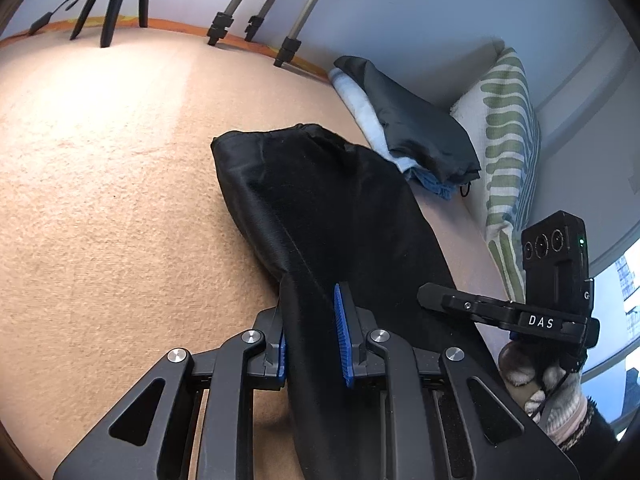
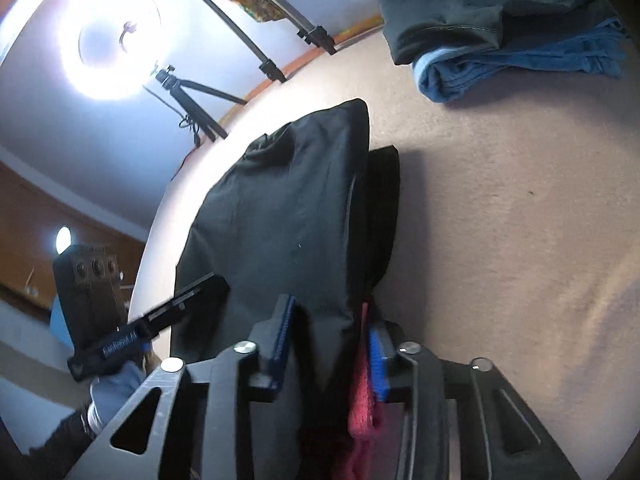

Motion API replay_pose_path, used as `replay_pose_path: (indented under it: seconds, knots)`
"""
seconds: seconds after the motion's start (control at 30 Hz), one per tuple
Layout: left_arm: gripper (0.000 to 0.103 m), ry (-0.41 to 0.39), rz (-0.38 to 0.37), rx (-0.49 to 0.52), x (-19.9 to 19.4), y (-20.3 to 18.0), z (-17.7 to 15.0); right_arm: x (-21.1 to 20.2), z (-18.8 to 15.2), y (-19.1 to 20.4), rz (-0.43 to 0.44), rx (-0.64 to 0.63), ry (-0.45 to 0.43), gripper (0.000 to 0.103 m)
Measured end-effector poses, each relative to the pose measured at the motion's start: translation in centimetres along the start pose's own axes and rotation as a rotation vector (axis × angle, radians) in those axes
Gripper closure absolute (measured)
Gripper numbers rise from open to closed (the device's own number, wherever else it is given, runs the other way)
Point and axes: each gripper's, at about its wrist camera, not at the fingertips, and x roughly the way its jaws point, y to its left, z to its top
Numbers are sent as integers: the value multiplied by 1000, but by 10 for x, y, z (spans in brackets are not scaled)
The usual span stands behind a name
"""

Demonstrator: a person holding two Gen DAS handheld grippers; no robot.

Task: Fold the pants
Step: 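Lift and carry the bundle with both grippers toward the clothes stack by the pillow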

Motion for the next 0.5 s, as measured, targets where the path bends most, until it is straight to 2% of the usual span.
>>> replay_pose_path:
  seconds: [0.07,0.1,0.2,0.5]
  knots:
    - [88,-18,4,17,-5,-5,0,-11,1,11,-4,-35,-32,88]
    - [89,-29,9,36,-8,-8,-1,-17,-1,15,-5,-45,-43,89]
    - [90,-49,21,69,-14,-13,-3,-24,-5,26,-26,-66,-70,90]
    - [92,-134,-18,81,-42,-28,8,-51,-3,53,-38,-116,-151,91]
